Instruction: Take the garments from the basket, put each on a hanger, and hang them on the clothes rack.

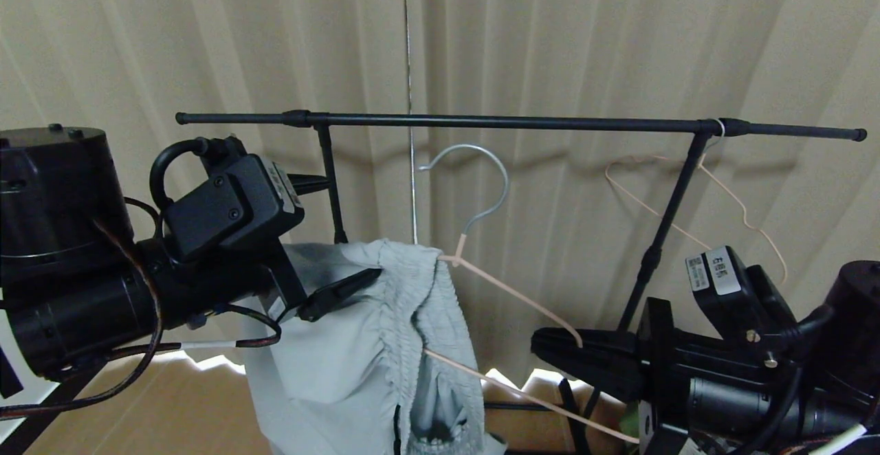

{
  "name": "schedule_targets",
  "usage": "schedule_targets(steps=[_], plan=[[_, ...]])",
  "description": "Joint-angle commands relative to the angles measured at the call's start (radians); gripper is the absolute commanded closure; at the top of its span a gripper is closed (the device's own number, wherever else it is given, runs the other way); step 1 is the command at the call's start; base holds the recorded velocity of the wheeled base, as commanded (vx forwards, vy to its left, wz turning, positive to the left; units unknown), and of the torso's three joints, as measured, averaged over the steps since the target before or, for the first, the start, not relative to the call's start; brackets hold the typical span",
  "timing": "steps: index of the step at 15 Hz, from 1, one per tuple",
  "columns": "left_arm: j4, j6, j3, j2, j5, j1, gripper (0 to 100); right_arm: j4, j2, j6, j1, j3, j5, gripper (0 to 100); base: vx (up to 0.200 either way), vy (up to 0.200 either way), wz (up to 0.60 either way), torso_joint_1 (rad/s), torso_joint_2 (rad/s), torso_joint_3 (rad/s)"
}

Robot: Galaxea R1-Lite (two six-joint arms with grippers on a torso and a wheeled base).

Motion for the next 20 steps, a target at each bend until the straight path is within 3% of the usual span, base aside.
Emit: schedule_targets(steps=[1, 2, 13, 14, 19, 20], plan=[[0.0, 0.0, -0.004, 0.009, 0.0, 0.0, 0, 0.0, 0.002, -0.001, 0.006, -0.001, 0.002, 100, 0.0, 0.0, 0.0, 0.0, 0.0, 0.0], [0.0, 0.0, -0.002, 0.009, 0.0, 0.0, 100, 0.0, 0.002, -0.001, 0.006, 0.001, 0.002, 100, 0.0, 0.0, 0.0, 0.0, 0.0, 0.0], [-0.009, -0.003, 0.021, 0.006, 0.005, 0.001, 100, 0.0, -0.001, -0.001, 0.003, 0.009, -0.002, 100, 0.0, 0.0, 0.0, 0.0, 0.0, 0.0], [-0.026, -0.002, 0.035, 0.005, 0.003, 0.001, 100, 0.0, -0.001, -0.001, 0.001, 0.01, -0.005, 0, 0.0, 0.0, 0.0, 0.0, 0.0, 0.0], [-0.055, -0.01, 0.055, 0.006, 0.095, 0.034, 100, -0.014, -0.007, -0.008, -0.017, 0.002, -0.061, 0, 0.0, 0.0, 0.0, 0.0, 0.0, 0.0], [-0.052, -0.034, 0.067, 0.006, 0.236, 0.035, 100, -0.014, -0.011, -0.053, -0.02, 0.01, -0.12, 0, 0.0, 0.0, 0.0, 0.0, 0.0, 0.0]])
